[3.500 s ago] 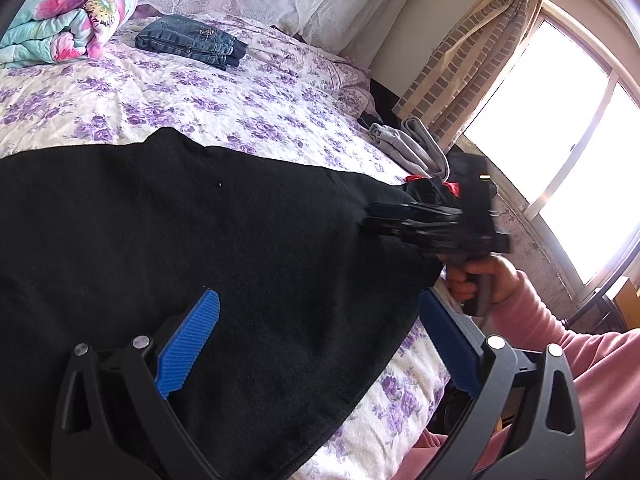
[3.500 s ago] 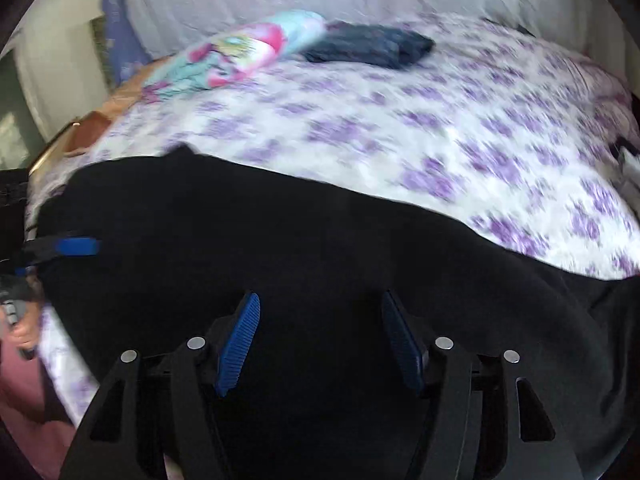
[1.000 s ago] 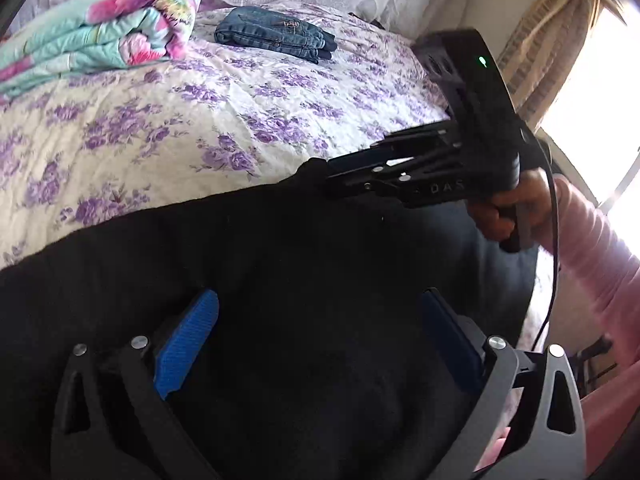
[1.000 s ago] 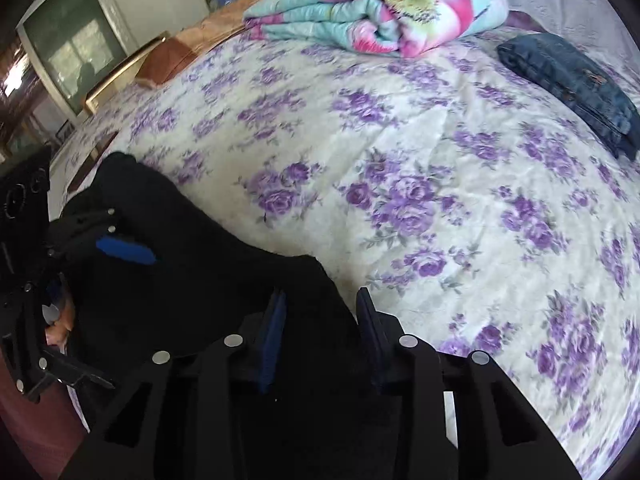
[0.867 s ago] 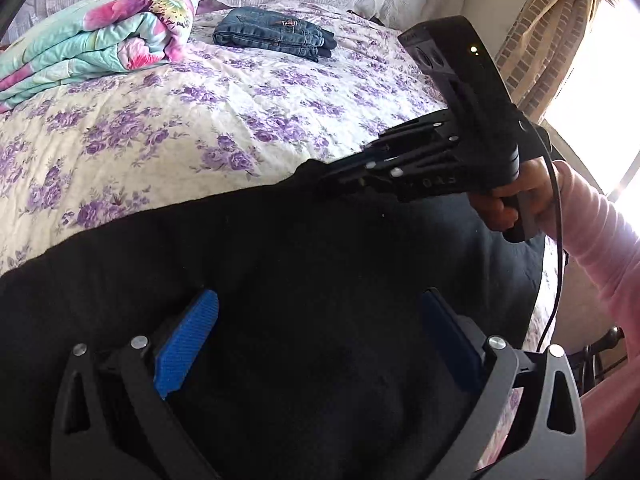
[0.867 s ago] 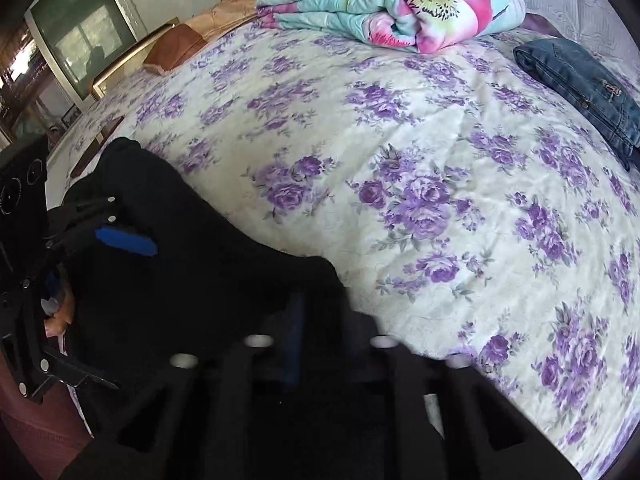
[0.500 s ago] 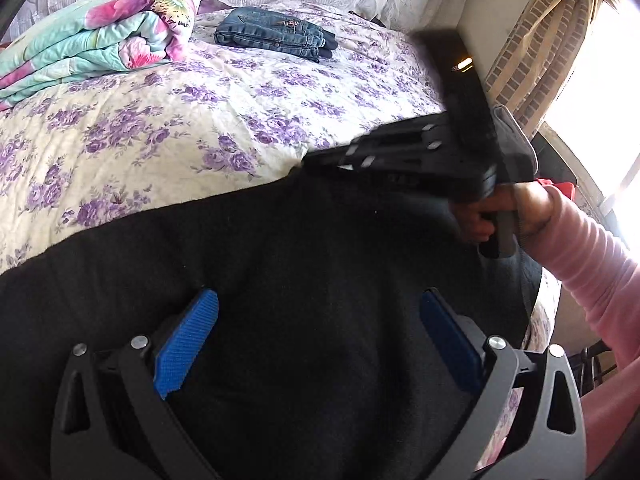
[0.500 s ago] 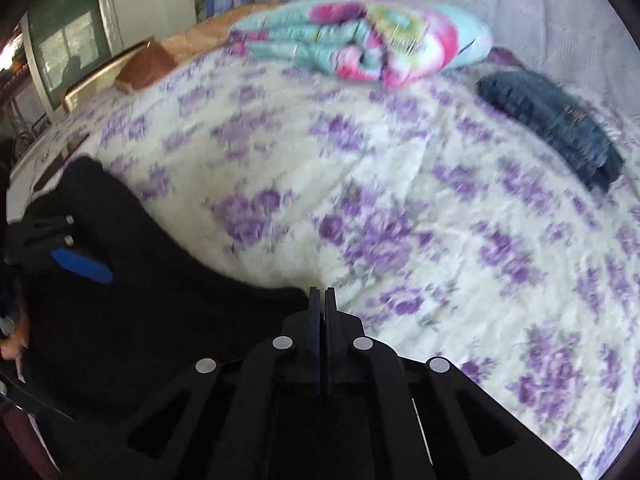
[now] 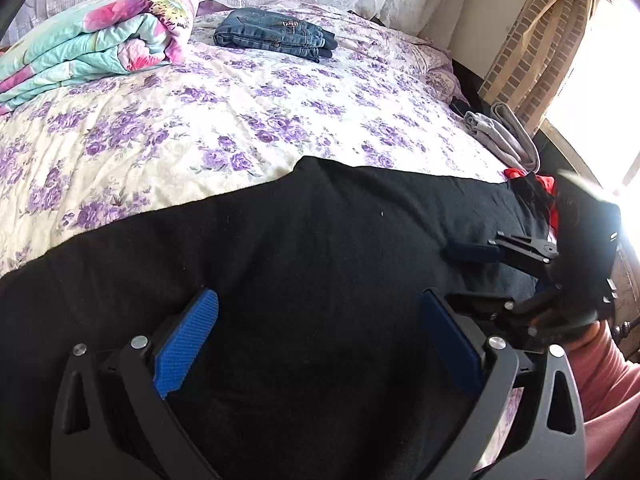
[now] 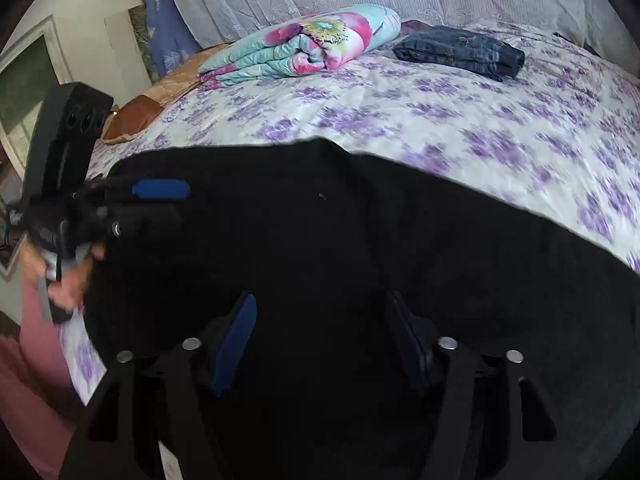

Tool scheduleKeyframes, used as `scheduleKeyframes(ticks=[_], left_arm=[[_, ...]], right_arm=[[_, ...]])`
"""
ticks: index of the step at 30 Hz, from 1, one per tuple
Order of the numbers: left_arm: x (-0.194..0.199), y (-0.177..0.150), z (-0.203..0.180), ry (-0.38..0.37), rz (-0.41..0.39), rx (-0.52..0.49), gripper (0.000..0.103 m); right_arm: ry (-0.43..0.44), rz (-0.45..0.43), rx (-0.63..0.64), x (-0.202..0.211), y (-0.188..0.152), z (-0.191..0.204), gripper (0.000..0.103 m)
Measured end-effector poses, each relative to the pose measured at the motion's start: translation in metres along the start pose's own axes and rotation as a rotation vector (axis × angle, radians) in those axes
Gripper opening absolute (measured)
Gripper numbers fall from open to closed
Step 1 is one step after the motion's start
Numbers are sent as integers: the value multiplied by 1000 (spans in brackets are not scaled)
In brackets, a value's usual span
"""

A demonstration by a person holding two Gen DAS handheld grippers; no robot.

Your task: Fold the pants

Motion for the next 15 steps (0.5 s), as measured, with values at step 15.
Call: scheduleKeyframes(ticks=[15], left_arm=[[5,-3,2,-29,-32,25,98]], right_arm=[[-604,-19,-285,85,-63,-272,72]])
Point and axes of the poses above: each gripper's, at about its wrist camera, not at the fingertips, and x roughly against the way its jaws point, z to its left, y to its top, the point moved 5 cm from there along -x, roughly the way its jaws point, and after that the axes turned 13 degrees about -y, right-handed, at the moved point
